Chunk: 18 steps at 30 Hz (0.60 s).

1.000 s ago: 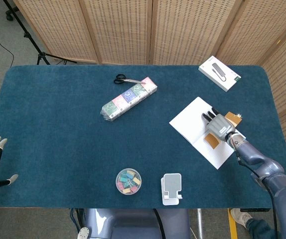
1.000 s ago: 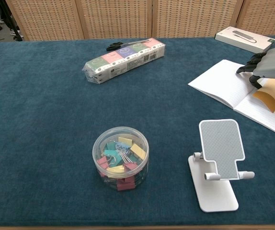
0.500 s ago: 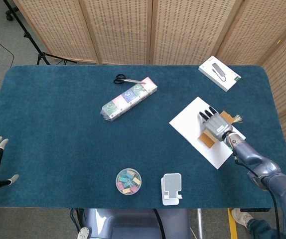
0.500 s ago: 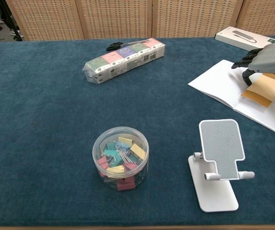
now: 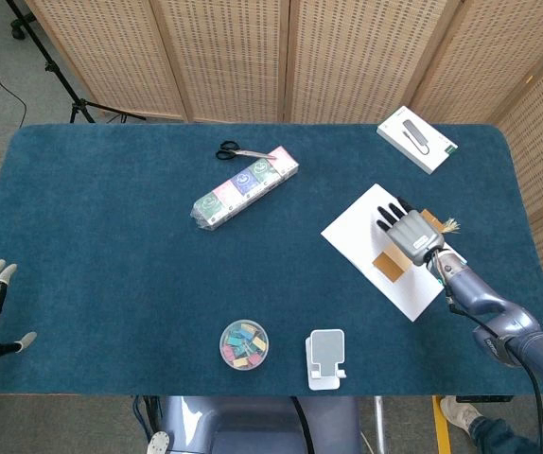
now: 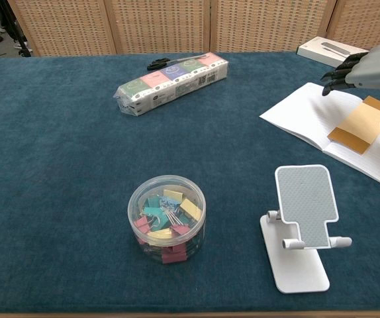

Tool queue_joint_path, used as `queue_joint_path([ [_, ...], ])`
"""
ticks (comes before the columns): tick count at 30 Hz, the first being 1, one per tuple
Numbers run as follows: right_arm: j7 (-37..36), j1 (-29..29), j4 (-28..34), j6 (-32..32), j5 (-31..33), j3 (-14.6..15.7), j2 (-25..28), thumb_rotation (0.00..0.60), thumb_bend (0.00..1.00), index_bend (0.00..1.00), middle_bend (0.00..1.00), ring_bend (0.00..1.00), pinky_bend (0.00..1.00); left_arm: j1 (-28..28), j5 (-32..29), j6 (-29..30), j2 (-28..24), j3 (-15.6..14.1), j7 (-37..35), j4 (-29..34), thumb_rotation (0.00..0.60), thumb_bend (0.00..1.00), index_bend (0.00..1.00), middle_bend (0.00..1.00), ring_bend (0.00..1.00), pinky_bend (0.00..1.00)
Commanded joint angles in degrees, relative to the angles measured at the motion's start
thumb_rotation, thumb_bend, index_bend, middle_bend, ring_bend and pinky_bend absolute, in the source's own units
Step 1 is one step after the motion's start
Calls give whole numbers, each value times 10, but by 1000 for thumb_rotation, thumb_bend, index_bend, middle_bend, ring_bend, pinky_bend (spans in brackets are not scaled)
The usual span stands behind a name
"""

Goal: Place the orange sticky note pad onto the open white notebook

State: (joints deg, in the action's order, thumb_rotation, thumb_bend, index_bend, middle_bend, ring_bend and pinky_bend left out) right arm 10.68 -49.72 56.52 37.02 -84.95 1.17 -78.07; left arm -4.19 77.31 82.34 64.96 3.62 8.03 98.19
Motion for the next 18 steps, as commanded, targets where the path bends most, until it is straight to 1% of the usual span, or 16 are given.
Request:
queue_joint_path([
  [1,-2,11,37,22,12,-12,24,600,203,105,0,0,0,1,1,1,-1,-1,-2,1,600,0,0,0,0,0],
  [2,-13,15,52,30,13,-14,34,600,276,121,0,0,0,1,2,2,-2,-1,-4,1,600,0,0,0,0,0],
  [3,-25,19,64,35,15,-15,41,600,378,143,0,0,0,1,3,2,-2,-1,-5,1,600,0,0,0,0,0],
  [4,-48,25,83,44,15,-17,54,600,454,160,0,0,0,2,4,3,-3,-1,-6,1,600,0,0,0,0,0],
  [5,-68,30,96,48,15,-17,62,600,567,179,3,0,0,2,5,2,-3,-2,-7,1,600,0,0,0,0,0],
  [6,-96,36,113,51,17,-16,73,600,659,190,9,0,0,2,5,2,-4,-2,-8,0,600,0,0,0,0,0],
  [7,-112,40,123,52,18,-16,79,600,707,195,14,0,0,2,5,2,-4,-3,-9,0,600,0,0,0,0,0],
  [9,-172,53,156,58,17,-13,102,600,785,196,25,0,0,2,6,1,-4,-3,-10,0,600,0,0,0,0,0],
  [12,-246,68,184,65,2,-1,129,600,857,196,28,0,0,1,7,1,-5,-3,-11,-1,600,0,0,0,0,0],
  [14,-283,76,187,70,-6,6,136,600,885,196,29,0,0,1,8,0,-5,-4,-11,0,600,0,0,0,0,0],
  [18,-338,93,163,81,-16,16,132,600,911,196,30,0,0,1,10,0,-5,-5,-10,2,600,0,0,0,0,0],
])
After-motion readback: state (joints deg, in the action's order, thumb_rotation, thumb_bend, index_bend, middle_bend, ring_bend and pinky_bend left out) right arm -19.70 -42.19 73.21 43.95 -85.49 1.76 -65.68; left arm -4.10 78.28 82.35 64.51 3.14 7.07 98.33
